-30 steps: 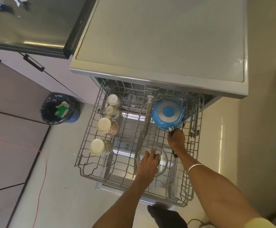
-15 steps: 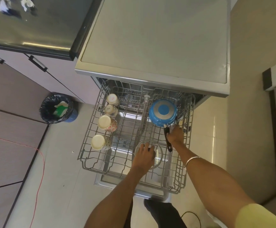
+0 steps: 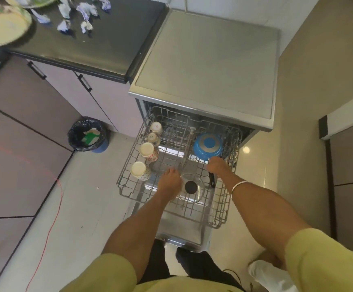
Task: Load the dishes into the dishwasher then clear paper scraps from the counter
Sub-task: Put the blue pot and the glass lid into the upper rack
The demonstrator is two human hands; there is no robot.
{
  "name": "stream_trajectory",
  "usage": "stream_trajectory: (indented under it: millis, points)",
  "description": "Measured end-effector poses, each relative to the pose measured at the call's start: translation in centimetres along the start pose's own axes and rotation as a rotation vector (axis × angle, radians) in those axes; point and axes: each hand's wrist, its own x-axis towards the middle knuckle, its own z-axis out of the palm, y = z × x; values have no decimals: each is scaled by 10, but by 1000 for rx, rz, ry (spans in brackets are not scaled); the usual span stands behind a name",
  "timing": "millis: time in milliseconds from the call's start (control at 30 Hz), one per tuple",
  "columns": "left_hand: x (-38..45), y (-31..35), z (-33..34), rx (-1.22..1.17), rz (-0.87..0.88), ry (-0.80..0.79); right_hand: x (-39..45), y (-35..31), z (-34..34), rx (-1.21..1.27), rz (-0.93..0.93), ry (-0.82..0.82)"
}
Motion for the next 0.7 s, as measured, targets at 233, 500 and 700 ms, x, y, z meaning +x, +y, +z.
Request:
stream_trajectory:
  millis: [233,500,700]
  points:
    - [-32,-55,-49,106,-69,84,-57,-73,-13,-169,-122,-24]
    - [-76,-163,-86,112,-123,175,-101,-193,20,-142,-205,14]
    - [-124,-271,-103,48,-184,194,-126,-305,74,-129,-284,74]
